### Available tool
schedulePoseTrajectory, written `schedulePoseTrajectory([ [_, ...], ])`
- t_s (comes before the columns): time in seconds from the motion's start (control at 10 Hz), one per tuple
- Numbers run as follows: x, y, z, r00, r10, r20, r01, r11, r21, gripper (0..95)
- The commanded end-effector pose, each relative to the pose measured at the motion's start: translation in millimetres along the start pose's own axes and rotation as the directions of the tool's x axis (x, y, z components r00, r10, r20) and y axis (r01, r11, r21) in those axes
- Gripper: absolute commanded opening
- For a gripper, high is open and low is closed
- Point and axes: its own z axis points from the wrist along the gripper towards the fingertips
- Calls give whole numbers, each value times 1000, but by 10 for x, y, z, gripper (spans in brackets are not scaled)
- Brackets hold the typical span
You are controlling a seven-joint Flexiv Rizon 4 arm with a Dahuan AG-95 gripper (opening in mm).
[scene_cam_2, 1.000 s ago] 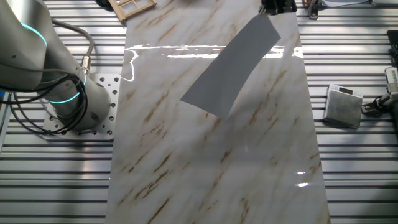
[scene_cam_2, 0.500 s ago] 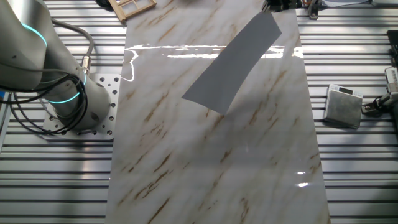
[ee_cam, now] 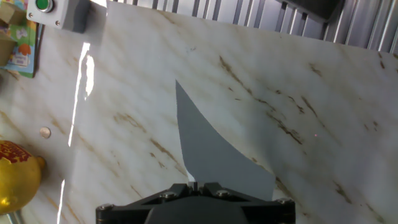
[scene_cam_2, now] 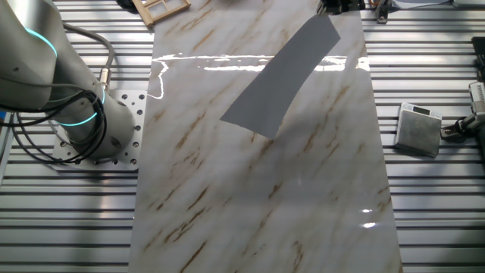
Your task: Flip over and spread out the paper that is laid flat on the table
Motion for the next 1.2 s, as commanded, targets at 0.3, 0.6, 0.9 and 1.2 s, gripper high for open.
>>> schedulePoseTrajectory([
  [0.3,4,0,4,999,-33,10,33,999,0,0],
  [0.6,4,0,4,999,-36,19,36,999,-7,0],
  [0.9,55,78,-129,1000,3,5,-3,1000,-11,0],
  [1.2,241,301,-475,998,55,-4,-55,997,-59,0],
])
